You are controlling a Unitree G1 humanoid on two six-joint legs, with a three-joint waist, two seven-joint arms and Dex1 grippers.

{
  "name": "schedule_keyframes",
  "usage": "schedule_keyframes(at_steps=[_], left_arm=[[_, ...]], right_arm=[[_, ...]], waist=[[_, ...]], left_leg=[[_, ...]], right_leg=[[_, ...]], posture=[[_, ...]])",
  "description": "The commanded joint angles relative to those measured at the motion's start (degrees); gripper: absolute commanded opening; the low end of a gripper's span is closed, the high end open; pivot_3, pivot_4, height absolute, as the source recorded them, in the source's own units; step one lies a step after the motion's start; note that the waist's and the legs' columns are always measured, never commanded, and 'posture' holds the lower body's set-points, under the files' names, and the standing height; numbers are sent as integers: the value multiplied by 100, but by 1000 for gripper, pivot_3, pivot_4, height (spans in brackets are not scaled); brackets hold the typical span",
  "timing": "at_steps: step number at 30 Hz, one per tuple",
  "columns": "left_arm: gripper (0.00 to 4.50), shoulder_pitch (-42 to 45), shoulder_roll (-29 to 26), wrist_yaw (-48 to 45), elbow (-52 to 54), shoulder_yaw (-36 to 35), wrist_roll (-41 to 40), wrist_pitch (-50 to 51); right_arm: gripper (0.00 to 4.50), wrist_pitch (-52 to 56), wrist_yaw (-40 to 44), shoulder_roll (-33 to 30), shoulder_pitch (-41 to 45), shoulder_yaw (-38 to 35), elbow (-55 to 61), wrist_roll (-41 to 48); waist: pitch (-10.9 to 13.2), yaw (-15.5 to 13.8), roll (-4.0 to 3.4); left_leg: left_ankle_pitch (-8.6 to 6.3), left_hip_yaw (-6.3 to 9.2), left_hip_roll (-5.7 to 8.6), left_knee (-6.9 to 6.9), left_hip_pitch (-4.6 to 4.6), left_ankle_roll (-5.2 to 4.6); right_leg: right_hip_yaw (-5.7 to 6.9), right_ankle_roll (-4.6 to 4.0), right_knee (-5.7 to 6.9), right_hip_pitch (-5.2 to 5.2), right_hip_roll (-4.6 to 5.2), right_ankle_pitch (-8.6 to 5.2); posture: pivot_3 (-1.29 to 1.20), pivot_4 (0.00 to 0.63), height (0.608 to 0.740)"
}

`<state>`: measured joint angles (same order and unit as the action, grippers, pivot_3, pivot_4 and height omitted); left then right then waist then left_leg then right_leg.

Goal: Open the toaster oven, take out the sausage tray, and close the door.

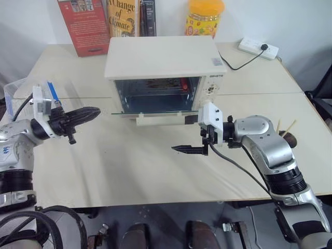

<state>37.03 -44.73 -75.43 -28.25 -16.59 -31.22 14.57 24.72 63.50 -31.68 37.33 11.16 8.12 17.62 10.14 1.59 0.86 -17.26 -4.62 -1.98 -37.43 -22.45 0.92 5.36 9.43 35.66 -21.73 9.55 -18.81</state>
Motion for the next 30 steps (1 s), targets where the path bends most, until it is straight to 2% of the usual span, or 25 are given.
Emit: schedule_keyframes(at_steps=[1,6,12,17,22,27,30], left_arm=[[24,293,51,-254,-279,273,235,-222],[24,713,391,-243,-809,566,584,-707],[24,895,605,-549,-996,807,713,-717],[24,997,710,-683,-1124,951,811,-731],[24,977,789,-884,-1134,1187,996,-748],[24,810,789,-1094,-1043,1486,1251,-896],[24,700,749,-1114,-1035,1623,1433,-1057]], right_arm=[[4500,22,-87,12,-61,-34,403,97],[4500,190,-296,-30,-276,-69,687,135],[4500,767,-596,-411,-859,-308,1407,250],[4500,1263,-578,-1235,-1555,-503,2068,254],[4500,1649,-490,-1996,-2035,-818,2514,402],[4500,1987,-562,-2241,-1980,-1408,2698,847],[4500,2019,-787,-2095,-1424,-1379,2592,866]], waist=[[0,2,0],[1,-1,3],[2,-17,5],[2,-53,6],[3,-129,6],[4,-163,7],[4,-145,7]], left_leg=[[0,0,0,0,-1,0],[0,1,0,-2,-1,0],[-5,16,0,-16,-17,-2],[-11,49,-2,-58,-61,-6],[-11,50,-1,-80,-65,-7],[-12,50,-2,-84,-66,-9],[-12,51,-2,-83,-65,-9]], right_leg=[[1,0,0,0,0,0],[8,0,0,1,1,0],[26,0,0,1,3,0],[55,0,-3,0,4,0],[56,0,-2,5,5,0],[56,0,-2,6,5,1],[57,-1,-2,6,5,1]], posture=[[0,150,740],[0,150,740],[0,150,740],[0,150,740],[0,150,740],[0,150,740],[0,150,740]])
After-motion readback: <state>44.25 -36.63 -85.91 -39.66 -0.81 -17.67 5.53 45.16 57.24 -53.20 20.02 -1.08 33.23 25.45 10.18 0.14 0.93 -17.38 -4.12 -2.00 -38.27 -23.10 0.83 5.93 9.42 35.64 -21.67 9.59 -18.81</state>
